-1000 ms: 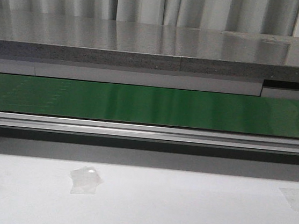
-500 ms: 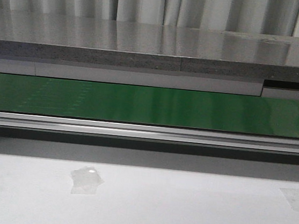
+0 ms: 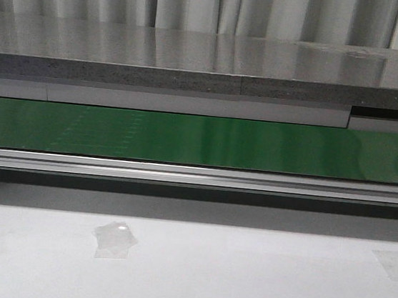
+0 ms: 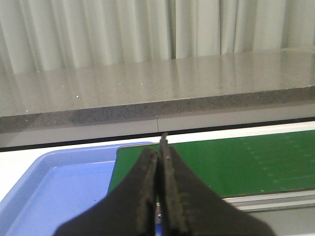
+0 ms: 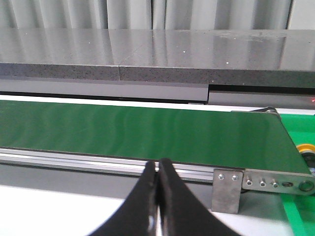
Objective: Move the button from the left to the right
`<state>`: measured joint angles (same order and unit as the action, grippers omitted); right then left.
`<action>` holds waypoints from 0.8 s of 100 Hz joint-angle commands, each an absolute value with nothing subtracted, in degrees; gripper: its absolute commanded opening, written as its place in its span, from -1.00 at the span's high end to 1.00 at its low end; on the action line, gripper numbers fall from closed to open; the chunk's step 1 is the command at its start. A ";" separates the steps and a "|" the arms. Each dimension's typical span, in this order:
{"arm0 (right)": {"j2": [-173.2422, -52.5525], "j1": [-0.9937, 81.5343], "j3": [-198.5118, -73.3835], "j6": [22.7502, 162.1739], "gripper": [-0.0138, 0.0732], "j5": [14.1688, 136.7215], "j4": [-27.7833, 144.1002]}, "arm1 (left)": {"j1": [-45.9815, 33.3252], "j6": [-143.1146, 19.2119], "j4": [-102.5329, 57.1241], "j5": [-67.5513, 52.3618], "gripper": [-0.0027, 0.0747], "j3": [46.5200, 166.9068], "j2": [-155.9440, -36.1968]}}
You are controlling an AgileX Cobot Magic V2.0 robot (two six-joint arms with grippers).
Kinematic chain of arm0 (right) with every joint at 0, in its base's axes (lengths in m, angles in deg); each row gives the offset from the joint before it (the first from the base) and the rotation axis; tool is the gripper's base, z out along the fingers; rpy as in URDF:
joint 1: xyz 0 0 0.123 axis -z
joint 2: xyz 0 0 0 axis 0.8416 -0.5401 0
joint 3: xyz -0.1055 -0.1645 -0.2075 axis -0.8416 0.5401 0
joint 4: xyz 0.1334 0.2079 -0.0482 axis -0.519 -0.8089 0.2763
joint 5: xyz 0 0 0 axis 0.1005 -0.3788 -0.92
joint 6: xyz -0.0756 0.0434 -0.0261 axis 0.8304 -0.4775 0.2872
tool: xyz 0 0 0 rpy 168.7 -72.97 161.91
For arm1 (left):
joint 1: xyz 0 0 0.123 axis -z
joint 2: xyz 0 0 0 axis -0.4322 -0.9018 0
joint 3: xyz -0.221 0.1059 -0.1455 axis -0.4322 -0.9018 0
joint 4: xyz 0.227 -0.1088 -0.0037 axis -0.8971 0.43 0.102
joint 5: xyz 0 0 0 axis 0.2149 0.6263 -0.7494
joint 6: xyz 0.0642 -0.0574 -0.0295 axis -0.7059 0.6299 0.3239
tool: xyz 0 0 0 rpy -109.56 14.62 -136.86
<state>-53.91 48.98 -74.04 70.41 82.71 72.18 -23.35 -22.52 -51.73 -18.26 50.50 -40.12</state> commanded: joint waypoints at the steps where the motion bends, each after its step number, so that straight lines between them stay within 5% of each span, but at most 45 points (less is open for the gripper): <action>1: -52.81 48.88 -74.84 70.41 0.84 87.45 72.68 | -22.88 -21.82 -51.81 -23.25 0.98 50.63 -37.21; 80: -52.81 48.88 -74.84 70.41 0.84 87.45 72.68 | -22.88 -21.74 -51.55 -27.18 0.98 46.76 -36.34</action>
